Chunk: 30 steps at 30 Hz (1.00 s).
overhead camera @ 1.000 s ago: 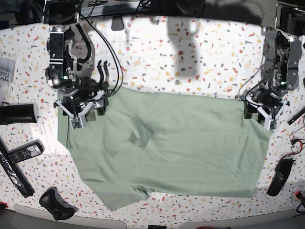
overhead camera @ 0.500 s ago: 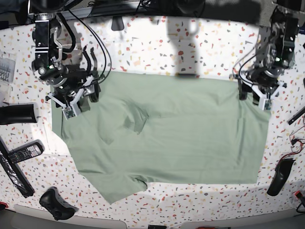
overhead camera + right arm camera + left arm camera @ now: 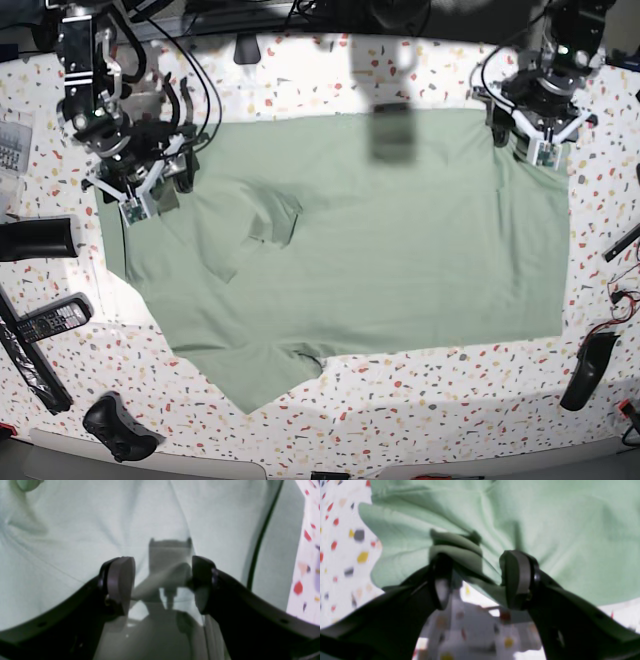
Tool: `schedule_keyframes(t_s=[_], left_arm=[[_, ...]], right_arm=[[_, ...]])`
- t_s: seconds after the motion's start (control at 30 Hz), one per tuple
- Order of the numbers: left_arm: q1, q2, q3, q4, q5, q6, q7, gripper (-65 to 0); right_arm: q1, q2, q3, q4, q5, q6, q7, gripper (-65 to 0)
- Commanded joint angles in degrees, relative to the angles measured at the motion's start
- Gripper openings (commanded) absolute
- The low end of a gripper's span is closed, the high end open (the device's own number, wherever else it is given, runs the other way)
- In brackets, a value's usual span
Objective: Fold the T-shirt properly
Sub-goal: 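Grasp the folded edge with both grippers and drag it back toward the collar, then release the shirt with both grippers and reposition them over the fabric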
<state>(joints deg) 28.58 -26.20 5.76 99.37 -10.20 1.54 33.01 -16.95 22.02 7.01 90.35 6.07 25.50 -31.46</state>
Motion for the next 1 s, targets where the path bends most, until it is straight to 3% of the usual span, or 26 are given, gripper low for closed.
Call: schedule_keyframes(t_s=[0.0, 0.2, 0.4, 0.73, 0.97], left_arm=[[2.58, -0.13, 0.57, -0.42, 1.36, 0.04, 7.8, -33.4], [6.86, 0.04, 0.57, 2.62, 2.14, 0.48, 9.05, -33.4], [9.4, 1.64, 0.57, 6.03, 7.65, 1.57, 12.41, -33.4], [9.92, 1.7, 0.55, 10.34, 13.84, 3.98, 12.7, -33.4], [9.2, 1.7, 0.57, 12.0, 13.84, 4.07, 14.08, -33.4]], right_arm=[[-0.94, 0.79, 0.2, 1.16, -0.87, -0.11, -1.6, -28.6], [-6.23, 0.79, 0.2, 5.11, -0.92, -1.68, -1.62, -28.6], [-9.81, 0.81, 0.2, 6.75, -1.38, -2.86, -1.75, -28.6], [-10.38, 0.81, 0.2, 6.8, -1.33, -2.97, -2.23, -28.6], [-10.38, 0.83, 0.2, 6.8, -1.36, -3.04, -2.27, -28.6]])
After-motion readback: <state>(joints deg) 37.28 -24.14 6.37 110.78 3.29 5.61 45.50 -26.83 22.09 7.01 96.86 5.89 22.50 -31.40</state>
